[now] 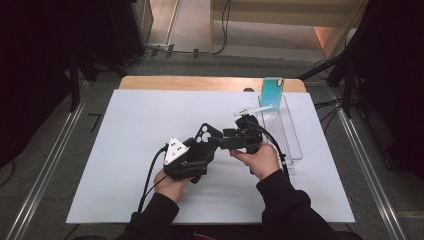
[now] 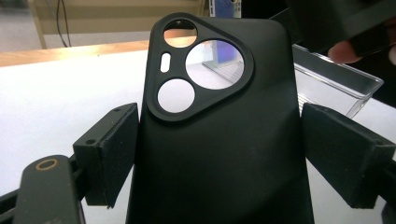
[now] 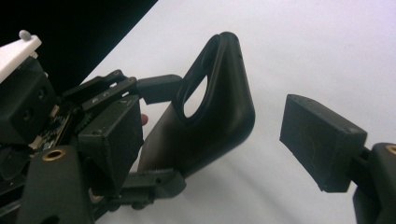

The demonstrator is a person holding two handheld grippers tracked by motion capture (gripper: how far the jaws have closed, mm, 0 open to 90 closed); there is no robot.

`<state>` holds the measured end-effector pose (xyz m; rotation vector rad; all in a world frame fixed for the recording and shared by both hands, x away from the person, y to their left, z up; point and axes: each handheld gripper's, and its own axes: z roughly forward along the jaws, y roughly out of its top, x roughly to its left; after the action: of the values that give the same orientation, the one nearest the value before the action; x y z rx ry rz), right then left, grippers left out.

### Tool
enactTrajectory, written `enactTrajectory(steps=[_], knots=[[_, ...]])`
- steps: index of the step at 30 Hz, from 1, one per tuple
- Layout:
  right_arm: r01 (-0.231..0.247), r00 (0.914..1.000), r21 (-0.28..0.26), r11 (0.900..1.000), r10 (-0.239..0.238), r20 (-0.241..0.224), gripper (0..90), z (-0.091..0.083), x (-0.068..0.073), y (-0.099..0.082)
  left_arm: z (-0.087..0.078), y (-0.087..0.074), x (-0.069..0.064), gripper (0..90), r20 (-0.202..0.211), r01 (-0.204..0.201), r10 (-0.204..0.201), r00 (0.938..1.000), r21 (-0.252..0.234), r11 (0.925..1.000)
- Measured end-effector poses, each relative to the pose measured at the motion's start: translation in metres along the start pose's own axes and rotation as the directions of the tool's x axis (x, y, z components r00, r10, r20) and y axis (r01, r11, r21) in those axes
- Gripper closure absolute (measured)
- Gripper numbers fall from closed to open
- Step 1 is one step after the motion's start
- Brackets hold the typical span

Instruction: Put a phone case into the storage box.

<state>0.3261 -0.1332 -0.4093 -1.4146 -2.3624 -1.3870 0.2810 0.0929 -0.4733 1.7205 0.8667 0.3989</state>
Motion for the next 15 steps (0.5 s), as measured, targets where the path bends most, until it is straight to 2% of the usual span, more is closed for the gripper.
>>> enactTrajectory(steps=[2,6,12,15], knots=[[-0.008,1.0000,0.002,1.0000,0.008,-0.003,20.0,0.002,-0.001,0.001,0.000,0.000,0.001,14.5,0.021,0.050,-0.050,0.9985,-0.004,0.9987],[-0.019,0.9997,0.007,0.9998,0.019,-0.011,20.8,0.006,-0.001,0.004,-0.001,0.001,-0.003,14.5,0.020,0.031,-0.031,0.9993,-0.022,0.9993],[-0.049,0.9981,0.012,0.9987,0.049,-0.037,26.3,0.010,-0.004,0.006,-0.001,0.000,-0.002,14.5,0.017,0.043,-0.043,0.9989,-0.017,0.9989],[-0.074,0.9943,0.019,0.9971,0.075,-0.075,31.8,0.012,-0.008,0.005,-0.001,0.000,-0.002,14.4,0.021,0.049,-0.049,0.9986,-0.018,0.9986]])
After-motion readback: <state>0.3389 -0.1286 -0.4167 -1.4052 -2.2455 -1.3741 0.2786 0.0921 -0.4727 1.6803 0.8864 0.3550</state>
